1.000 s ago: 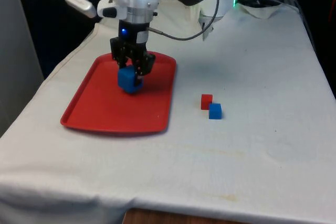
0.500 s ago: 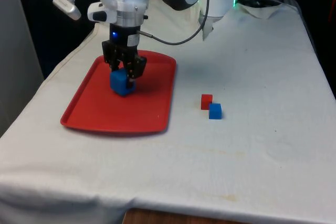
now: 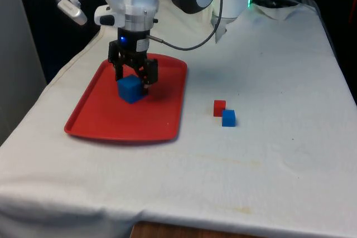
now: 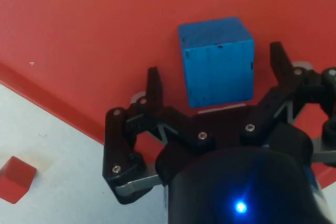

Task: Pick up the largest block and place it onto the tray.

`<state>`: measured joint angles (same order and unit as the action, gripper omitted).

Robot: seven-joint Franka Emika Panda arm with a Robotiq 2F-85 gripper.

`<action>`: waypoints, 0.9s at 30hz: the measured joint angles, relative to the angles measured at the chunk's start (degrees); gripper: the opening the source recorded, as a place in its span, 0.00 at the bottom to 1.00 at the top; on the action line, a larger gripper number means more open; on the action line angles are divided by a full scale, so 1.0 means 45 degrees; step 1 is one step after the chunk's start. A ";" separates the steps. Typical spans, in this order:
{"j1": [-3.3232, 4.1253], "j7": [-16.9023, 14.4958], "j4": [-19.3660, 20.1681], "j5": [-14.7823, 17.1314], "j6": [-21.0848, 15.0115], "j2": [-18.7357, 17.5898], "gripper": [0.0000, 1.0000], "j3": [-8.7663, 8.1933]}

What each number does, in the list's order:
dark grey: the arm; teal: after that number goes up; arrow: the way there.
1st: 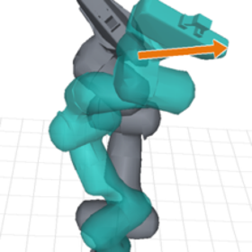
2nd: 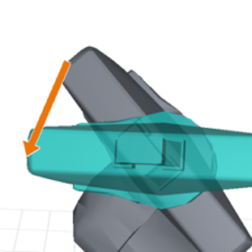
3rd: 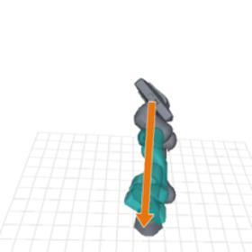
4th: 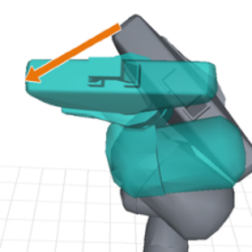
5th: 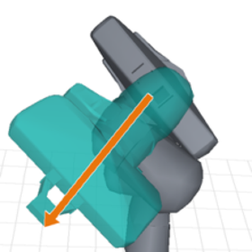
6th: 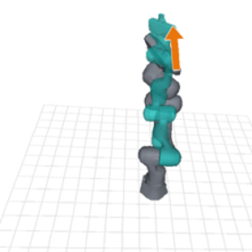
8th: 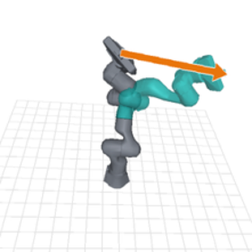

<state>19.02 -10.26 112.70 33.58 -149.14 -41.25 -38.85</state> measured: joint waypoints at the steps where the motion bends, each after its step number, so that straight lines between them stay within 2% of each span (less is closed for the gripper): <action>1: 0.0000 0.0000 0.0000 0.0000 0.0000 0.0000 1.00 0.0000; 12: 0.0038 0.0000 -0.0140 0.0000 0.0140 0.0140 1.00 -0.0115; 19: 0.0293 0.0013 -0.0166 -0.0267 0.0700 0.0815 1.00 -0.0547; 27: 0.0484 0.0051 -0.0178 -0.0547 0.1057 0.1362 1.00 -0.0866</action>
<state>21.20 -10.03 111.90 31.11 -144.39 -35.12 -42.74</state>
